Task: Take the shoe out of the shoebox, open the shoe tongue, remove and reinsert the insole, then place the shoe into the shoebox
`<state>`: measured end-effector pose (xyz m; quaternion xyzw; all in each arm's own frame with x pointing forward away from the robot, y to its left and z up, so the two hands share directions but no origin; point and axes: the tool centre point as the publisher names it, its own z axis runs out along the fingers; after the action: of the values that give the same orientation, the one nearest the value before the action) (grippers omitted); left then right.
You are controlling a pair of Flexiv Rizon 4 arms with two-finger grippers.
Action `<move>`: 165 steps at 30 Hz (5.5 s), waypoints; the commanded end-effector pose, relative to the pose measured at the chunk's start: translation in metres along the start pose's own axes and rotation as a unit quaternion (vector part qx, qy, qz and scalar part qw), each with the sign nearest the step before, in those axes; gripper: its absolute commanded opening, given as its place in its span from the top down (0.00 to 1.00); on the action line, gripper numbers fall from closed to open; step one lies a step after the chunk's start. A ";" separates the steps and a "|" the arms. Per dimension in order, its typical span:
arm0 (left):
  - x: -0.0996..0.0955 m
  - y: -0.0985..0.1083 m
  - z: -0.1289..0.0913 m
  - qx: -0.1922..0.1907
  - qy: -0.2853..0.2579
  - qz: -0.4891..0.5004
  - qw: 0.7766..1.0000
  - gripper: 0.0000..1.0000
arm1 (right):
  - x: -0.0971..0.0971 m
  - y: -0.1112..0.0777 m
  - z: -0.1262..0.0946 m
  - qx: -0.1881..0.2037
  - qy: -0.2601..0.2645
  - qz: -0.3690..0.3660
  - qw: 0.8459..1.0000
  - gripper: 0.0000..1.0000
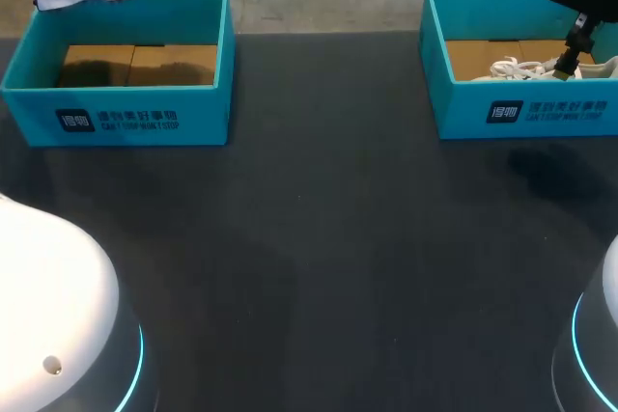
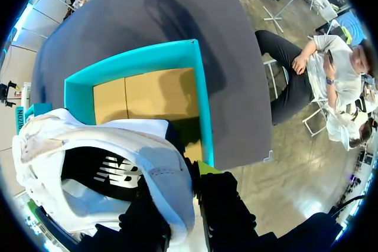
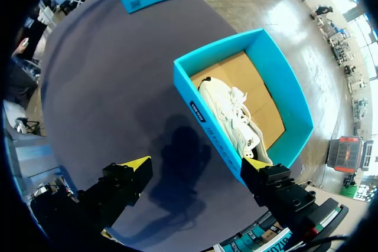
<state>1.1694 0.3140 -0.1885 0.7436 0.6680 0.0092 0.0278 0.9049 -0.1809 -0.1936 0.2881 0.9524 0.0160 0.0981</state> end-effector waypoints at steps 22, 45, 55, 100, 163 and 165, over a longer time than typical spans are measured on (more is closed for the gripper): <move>-0.078 -0.065 -0.026 -0.006 0.092 -0.030 0.995 1.00 | -0.001 0.000 0.000 0.000 0.001 0.000 1.000 0.00; -0.164 -0.149 -0.063 -0.050 0.093 -0.052 0.993 1.00 | -0.001 0.000 0.000 0.000 0.001 0.000 1.000 0.00; -0.202 -0.170 -0.067 -0.045 0.086 -0.051 0.994 1.00 | -0.001 0.000 0.000 0.000 0.001 0.000 1.000 0.00; -0.350 -0.224 -0.040 -0.005 0.065 0.062 0.996 1.00 | -0.001 0.000 0.000 0.000 0.001 0.000 1.000 0.00; -0.419 -0.347 0.088 0.010 0.013 0.006 1.000 1.00 | -0.001 0.000 0.000 0.000 0.001 0.000 1.000 0.00; -0.417 -0.346 0.102 0.008 0.009 -0.007 1.000 1.00 | -0.001 0.000 0.000 0.000 0.001 0.000 1.000 0.00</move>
<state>0.7852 -0.0714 -0.2711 0.7415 0.6706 0.0205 0.0032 0.9049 -0.1809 -0.1937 0.2881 0.9524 0.0161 0.0981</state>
